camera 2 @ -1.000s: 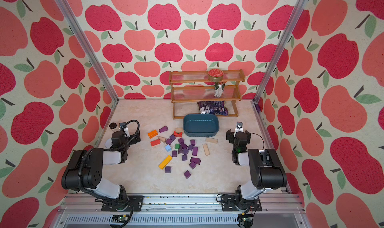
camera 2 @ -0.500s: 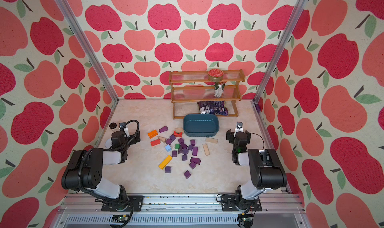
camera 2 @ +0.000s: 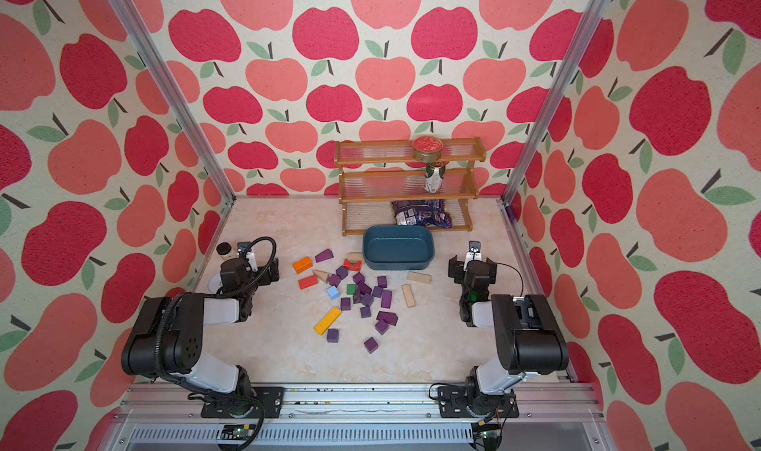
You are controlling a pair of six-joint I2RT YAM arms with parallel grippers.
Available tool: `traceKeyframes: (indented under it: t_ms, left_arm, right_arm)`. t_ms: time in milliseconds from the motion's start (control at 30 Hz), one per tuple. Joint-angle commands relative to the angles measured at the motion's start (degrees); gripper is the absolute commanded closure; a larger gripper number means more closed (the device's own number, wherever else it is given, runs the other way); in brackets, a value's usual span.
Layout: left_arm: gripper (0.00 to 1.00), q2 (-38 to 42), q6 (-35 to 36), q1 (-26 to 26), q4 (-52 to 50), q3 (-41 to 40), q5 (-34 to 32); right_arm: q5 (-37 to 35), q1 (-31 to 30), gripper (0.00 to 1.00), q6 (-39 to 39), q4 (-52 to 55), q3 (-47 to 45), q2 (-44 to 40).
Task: Pick purple bricks into the storage bin
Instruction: Pick up the building block from the center of the board.
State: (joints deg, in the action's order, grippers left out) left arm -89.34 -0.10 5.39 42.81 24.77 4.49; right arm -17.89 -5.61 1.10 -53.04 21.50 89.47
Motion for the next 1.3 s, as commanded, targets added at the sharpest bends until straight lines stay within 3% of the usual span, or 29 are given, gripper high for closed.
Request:
traceKeyframes:
  t_ms: [0,233,467,633,800,933,1133,1267]
  left_arm:
    - [0.01,2.51,1.61,-0.94,-4.69,2.53,-0.55]
    - [0.01,7.72,4.79,-6.07,-9.86,3.20,-7.27]
    - [0.01,20.59,3.90,-12.36,-18.73,4.65,-13.32]
    - [0.01,25.56,3.21,-18.90,-25.05,7.55,-17.35]
    - [0.01,26.65,3.27,-24.77,-28.68,9.65,-20.12]
    - [0.01,29.65,3.19,-29.46,-30.03,8.77,-19.61]
    - [0.01,30.42,6.41,-36.48,-26.96,5.21,-19.46]
    - [0.01,29.26,4.95,-36.81,-25.83,3.40,-18.55]
  right_arm:
    - [-1.21,0.00,0.01,-0.56,1.99,0.38,-1.54]
    - [-0.74,-0.54,0.01,0.39,1.21,-0.25,-2.20]
    - [-2.07,-1.84,0.01,2.76,1.38,-0.28,-4.29]
    - [-5.65,-2.35,0.01,0.51,20.19,5.56,-13.00]
    - [-0.90,-2.45,0.01,-3.69,32.12,8.57,-20.24]
    - [2.01,-2.30,0.01,-6.25,47.51,14.94,-21.50]
    - [12.66,-3.05,0.01,-7.69,57.89,16.20,-26.16]
    - [19.91,-4.15,0.02,-9.07,63.38,15.65,-30.18]
